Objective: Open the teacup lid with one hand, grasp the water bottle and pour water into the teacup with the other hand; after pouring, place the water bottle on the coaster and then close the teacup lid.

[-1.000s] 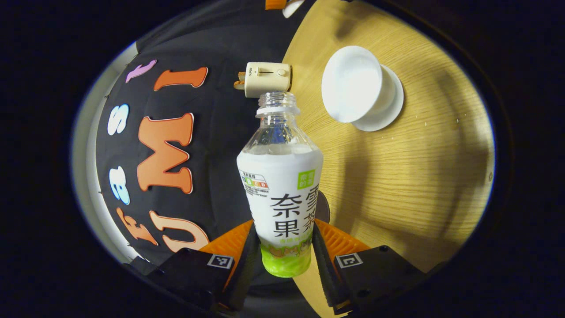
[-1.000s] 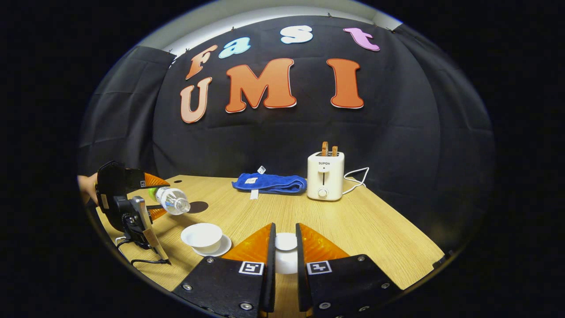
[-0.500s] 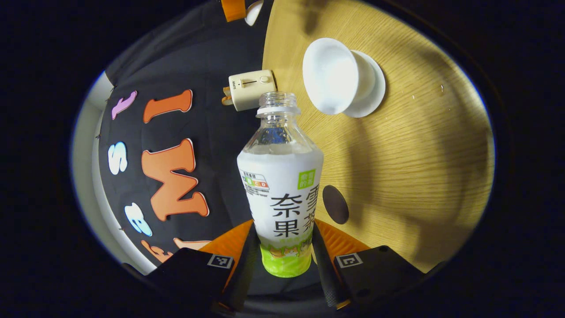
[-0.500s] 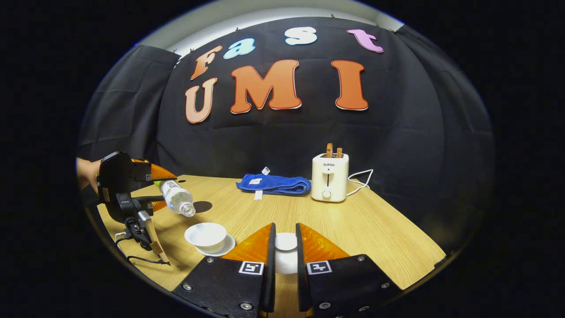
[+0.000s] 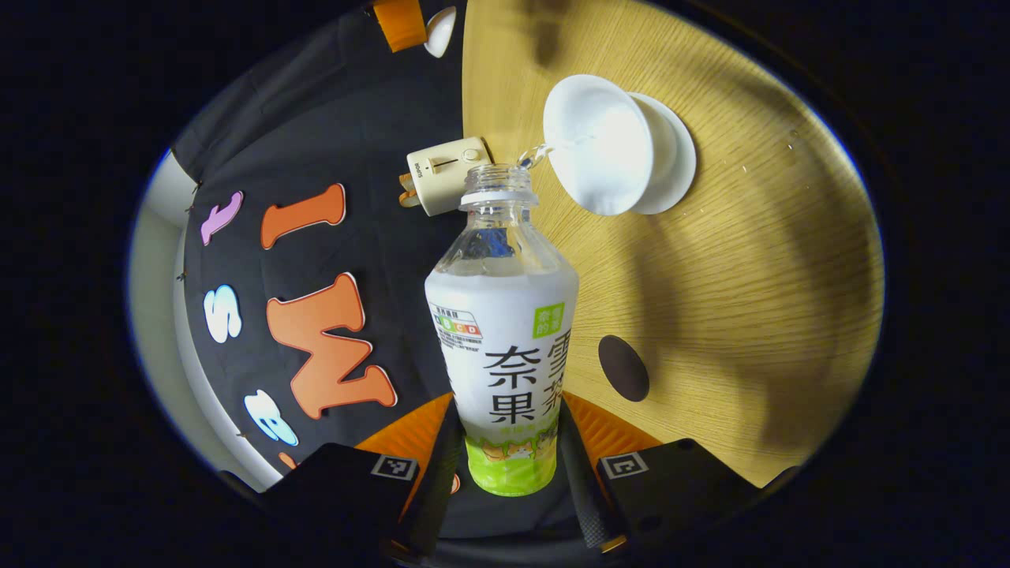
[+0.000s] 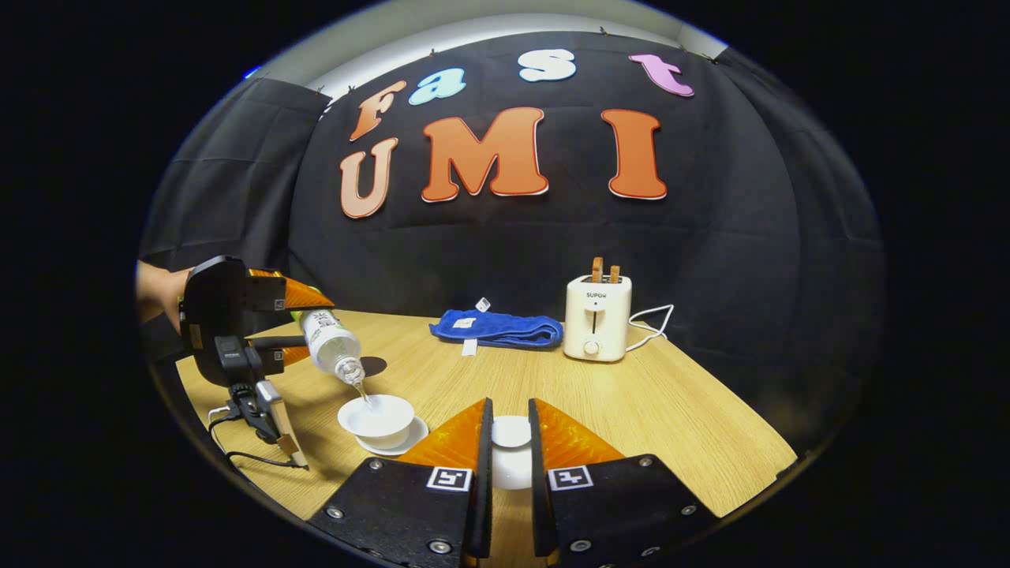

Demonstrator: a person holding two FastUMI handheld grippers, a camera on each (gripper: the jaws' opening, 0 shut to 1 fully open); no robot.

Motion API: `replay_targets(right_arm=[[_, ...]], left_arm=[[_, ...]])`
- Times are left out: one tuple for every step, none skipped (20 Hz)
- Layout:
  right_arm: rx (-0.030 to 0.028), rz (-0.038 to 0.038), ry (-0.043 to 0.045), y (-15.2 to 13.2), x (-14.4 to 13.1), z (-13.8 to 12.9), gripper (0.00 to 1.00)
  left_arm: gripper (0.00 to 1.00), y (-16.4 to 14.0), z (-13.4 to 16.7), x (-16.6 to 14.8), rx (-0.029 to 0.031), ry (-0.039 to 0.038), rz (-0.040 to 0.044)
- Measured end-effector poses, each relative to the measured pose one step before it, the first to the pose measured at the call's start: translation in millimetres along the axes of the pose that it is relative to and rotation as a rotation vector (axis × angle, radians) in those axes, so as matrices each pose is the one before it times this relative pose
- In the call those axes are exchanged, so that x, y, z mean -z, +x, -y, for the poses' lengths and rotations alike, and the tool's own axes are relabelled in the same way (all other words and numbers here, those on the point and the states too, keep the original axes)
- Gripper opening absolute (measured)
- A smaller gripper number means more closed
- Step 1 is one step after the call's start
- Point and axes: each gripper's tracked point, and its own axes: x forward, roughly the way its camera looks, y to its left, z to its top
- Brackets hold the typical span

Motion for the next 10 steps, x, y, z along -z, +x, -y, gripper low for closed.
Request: replay_targets(right_arm=[[-0.00582,0.00304,-0.00542,-0.79,-0.97,-1.48,0.21],[-0.00472,0.00217,-0.00736,-0.70,-0.54,-1.35,0.21],[-0.00292,0.00345,-0.00745,-0.46,-1.20,-1.17,0.21],[0.00049,0.01112,-0.00589,-0.45,-2.28,-0.40,0.21],[0.00073,0.01312,-0.00367,-0.66,-4.15,-0.43,0.21],[-0.00953,0.00589,-0.00197,-0.28,-1.24,-2.78,0.20],[-0.00752,0.00255,-0.00030,0.24,-1.09,-2.11,0.21],[-0.00627,0.00050,-0.00120,0.00,-0.17,-1.34,0.21],[-0.00081,0.00041,-0.00391,-0.48,0.15,-0.49,0.21],[-0.00080,-0.00015,-0.00333,0.86,-0.57,0.15,0.21]], left_arm=[[0.66,0.97,-3.43,1.32,-0.00898,0.00723,-0.00080],[0.66,0.86,-3.64,0.69,-0.00941,0.01013,-0.00134],[0.66,0.83,-4.57,0.44,-0.00861,0.00979,-0.00018],[0.66,0.97,-3.27,0.53,-0.00736,0.00562,0.00126],[0.66,-0.39,-3.18,0.86,-0.00868,0.00539,0.00013],[0.66,0.55,-4.28,1.12,-0.01022,0.00961,0.00039],[0.69,-0.21,-4.55,1.30,-0.01076,0.01229,-0.00129],[0.66,1.39,-3.01,0.53,-0.00894,0.01355,0.00173],[0.66,-0.10,-4.95,2.76,-0.00858,0.01199,-0.00163],[0.69,0.94,-3.64,0.13,-0.00931,0.01151,0.00165]])
